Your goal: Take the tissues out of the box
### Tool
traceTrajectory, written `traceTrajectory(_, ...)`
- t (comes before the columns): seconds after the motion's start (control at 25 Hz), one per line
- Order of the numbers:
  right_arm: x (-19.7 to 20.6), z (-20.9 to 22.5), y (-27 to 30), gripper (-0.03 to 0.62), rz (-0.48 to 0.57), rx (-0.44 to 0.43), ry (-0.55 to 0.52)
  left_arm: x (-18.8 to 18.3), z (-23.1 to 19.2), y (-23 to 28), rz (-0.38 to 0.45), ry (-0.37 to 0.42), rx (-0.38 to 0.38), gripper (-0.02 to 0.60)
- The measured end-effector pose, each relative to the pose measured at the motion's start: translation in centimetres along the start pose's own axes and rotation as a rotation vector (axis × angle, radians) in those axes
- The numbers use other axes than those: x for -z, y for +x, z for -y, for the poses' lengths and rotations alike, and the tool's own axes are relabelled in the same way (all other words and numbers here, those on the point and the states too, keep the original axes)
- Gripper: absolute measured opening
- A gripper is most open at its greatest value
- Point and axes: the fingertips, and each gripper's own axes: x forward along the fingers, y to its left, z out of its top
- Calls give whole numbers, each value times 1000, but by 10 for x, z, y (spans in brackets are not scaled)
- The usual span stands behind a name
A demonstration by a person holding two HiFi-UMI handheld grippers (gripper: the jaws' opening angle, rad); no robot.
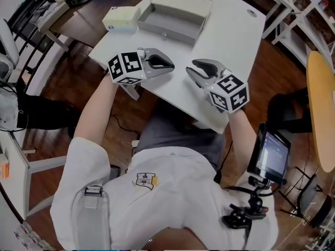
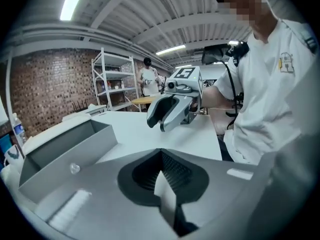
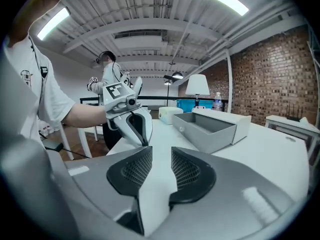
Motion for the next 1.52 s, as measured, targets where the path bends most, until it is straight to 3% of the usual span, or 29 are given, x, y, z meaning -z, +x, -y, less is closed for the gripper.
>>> traceTrajectory(0.2, -2, 2, 4, 74, 28, -8, 31, 11, -3, 4, -57, -41, 33, 0)
traceTrajectory(0.48, 2, 2, 1, 1, 35, -32, 101, 4, -4, 0, 6, -97, 41, 0)
traceTrajectory(1.52, 4, -4, 5, 0, -6, -52, 87, -1, -5, -3, 42, -118, 48, 0)
